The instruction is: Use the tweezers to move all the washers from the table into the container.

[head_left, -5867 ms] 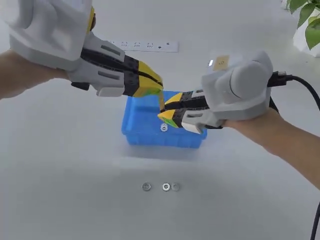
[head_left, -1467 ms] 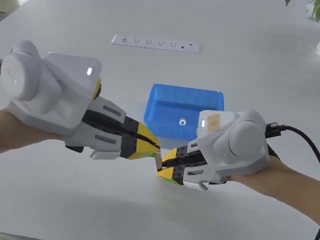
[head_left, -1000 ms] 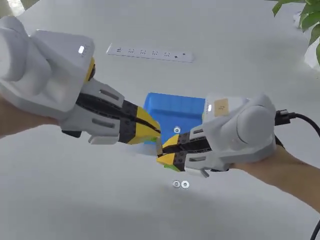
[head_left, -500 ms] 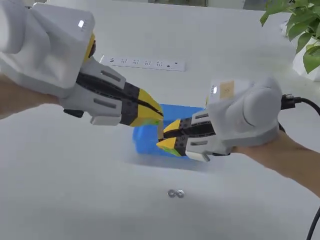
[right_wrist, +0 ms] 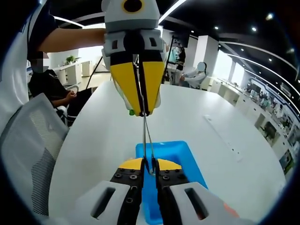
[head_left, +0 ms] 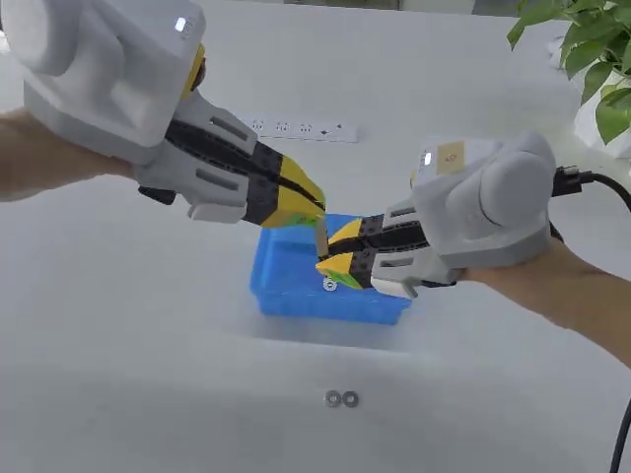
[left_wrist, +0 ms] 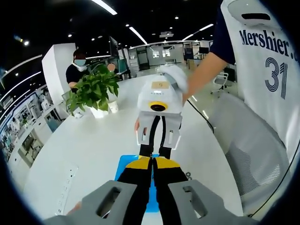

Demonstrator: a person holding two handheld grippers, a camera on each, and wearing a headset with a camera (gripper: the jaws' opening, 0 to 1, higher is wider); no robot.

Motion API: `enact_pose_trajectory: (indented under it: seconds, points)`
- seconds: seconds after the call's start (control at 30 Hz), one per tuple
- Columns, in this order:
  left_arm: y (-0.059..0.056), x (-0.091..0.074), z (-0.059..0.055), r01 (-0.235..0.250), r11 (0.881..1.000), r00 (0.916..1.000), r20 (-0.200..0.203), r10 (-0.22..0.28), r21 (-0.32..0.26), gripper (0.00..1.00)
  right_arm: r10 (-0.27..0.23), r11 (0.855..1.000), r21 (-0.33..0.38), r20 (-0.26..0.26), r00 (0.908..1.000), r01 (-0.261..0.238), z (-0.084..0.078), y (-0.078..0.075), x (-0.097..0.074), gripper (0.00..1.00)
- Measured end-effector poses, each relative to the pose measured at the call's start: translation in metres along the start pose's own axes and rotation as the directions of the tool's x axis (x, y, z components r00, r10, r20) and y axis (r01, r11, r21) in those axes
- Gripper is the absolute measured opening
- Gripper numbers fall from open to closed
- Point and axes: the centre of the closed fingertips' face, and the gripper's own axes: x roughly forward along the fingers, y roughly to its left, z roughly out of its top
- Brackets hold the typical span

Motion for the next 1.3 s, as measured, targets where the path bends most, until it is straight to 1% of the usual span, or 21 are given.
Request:
enact_pose_trajectory:
  seconds: [0.07, 0.13, 0.3, 0.6, 0.8, 0.93, 1.03, 1.07, 1.17, 1.2, 1.3]
  points:
    - [0.004, 0.002, -0.002, 0.005, 1.000, 1.0000, 0.005, -0.005, -0.004, 0.05, 0.003, 1.000, 0.020, 0.009, 1.0000, -0.003, -0.002, -0.005, 0.003, 0.10]
    - [0.008, 0.005, -0.006, 0.005, 1.000, 1.0000, -0.002, -0.005, -0.003, 0.05, 0.001, 1.000, 0.021, 0.005, 1.0000, -0.002, -0.005, -0.008, 0.006, 0.10]
    - [0.015, 0.011, -0.018, 0.014, 1.000, 0.9999, -0.002, -0.014, -0.025, 0.05, 0.008, 1.000, 0.031, -0.006, 1.0000, -0.008, -0.014, -0.012, 0.013, 0.10]
    - [0.025, 0.023, -0.036, 0.025, 0.998, 0.9996, -0.013, -0.026, -0.050, 0.05, 0.023, 0.998, 0.057, -0.027, 0.9994, -0.022, -0.033, -0.020, 0.025, 0.10]
    - [0.026, 0.031, -0.046, 0.037, 0.997, 0.9989, -0.025, -0.039, -0.063, 0.05, 0.036, 0.997, 0.071, -0.041, 0.9985, -0.033, -0.043, -0.021, 0.032, 0.10]
    - [0.027, 0.035, -0.051, 0.049, 0.995, 0.9985, -0.019, -0.051, -0.084, 0.05, 0.037, 0.996, 0.083, -0.048, 0.9982, -0.033, -0.048, -0.022, 0.035, 0.10]
    - [0.027, 0.036, -0.054, 0.049, 0.995, 0.9985, -0.021, -0.051, -0.089, 0.05, 0.037, 0.996, 0.084, -0.062, 0.9974, -0.032, -0.052, -0.022, 0.036, 0.10]
    - [0.028, 0.038, -0.058, 0.049, 0.995, 0.9985, -0.020, -0.051, -0.088, 0.05, 0.037, 0.996, 0.088, -0.063, 0.9973, -0.032, -0.053, -0.022, 0.036, 0.10]
    - [0.026, 0.039, -0.059, 0.051, 0.995, 0.9982, -0.026, -0.054, -0.083, 0.05, 0.026, 0.997, 0.077, -0.078, 0.9967, -0.020, -0.056, -0.023, 0.035, 0.11]
    - [0.026, 0.039, -0.057, 0.050, 0.995, 0.9984, -0.022, -0.052, -0.082, 0.05, 0.026, 0.996, 0.083, -0.073, 0.9970, -0.020, -0.055, -0.023, 0.035, 0.11]
    - [0.027, 0.039, -0.058, 0.049, 0.996, 0.9983, -0.028, -0.051, -0.075, 0.05, 0.026, 0.995, 0.095, -0.072, 0.9970, -0.020, -0.055, -0.024, 0.034, 0.11]
